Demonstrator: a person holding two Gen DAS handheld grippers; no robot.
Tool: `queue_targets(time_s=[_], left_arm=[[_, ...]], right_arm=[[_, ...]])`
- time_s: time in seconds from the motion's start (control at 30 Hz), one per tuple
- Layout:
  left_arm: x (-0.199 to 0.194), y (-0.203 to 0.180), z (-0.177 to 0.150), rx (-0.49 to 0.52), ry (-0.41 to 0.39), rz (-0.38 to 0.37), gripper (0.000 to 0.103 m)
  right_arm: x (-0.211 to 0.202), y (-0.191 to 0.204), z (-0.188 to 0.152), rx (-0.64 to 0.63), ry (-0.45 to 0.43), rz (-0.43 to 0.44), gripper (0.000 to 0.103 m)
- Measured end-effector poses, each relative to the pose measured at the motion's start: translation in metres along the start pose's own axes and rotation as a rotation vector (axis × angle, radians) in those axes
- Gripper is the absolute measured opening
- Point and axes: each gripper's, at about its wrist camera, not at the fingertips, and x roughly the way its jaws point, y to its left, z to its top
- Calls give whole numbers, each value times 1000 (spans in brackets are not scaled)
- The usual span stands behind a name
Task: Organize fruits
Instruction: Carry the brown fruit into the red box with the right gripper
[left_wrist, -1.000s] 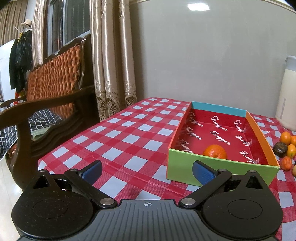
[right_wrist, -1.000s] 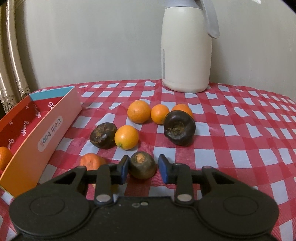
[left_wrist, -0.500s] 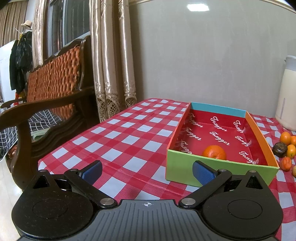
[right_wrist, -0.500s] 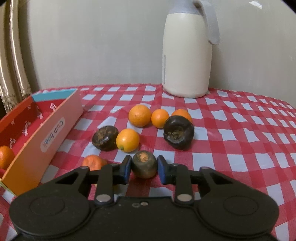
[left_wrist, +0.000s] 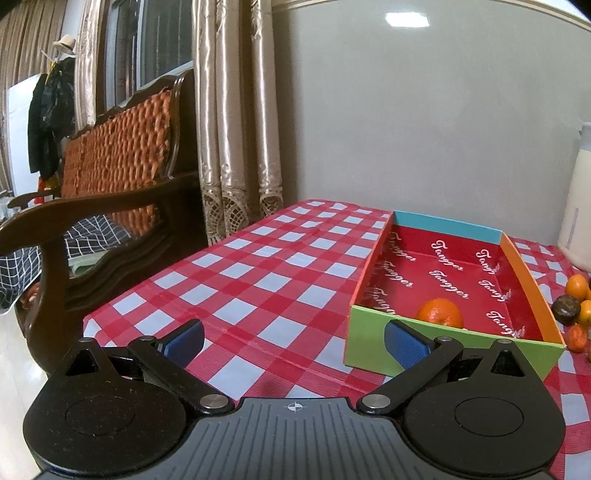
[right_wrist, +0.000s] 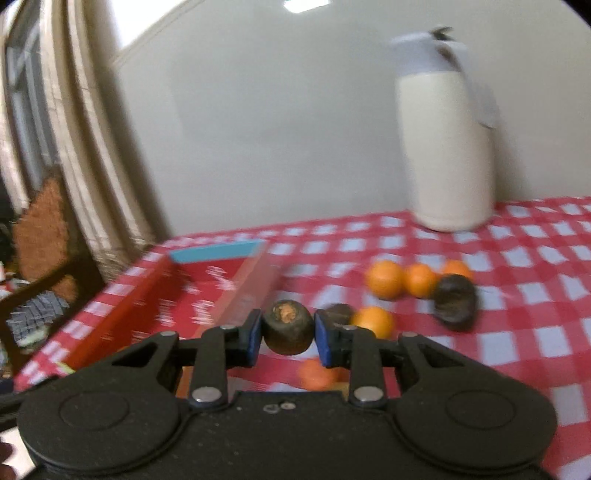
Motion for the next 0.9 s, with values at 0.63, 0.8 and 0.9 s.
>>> queue_targets(time_s=[0.63, 0.8, 0.9], left_arm=[[6, 33, -4, -21, 7, 86, 103], [7, 38, -4, -36, 13, 89, 103], [6, 36, -3, -33, 7, 81, 103]], right_arm=[[36, 81, -14, -182, 71, 169, 29], [33, 93, -22, -262, 61, 153, 34], [28, 94, -23, -279, 47, 154, 37]])
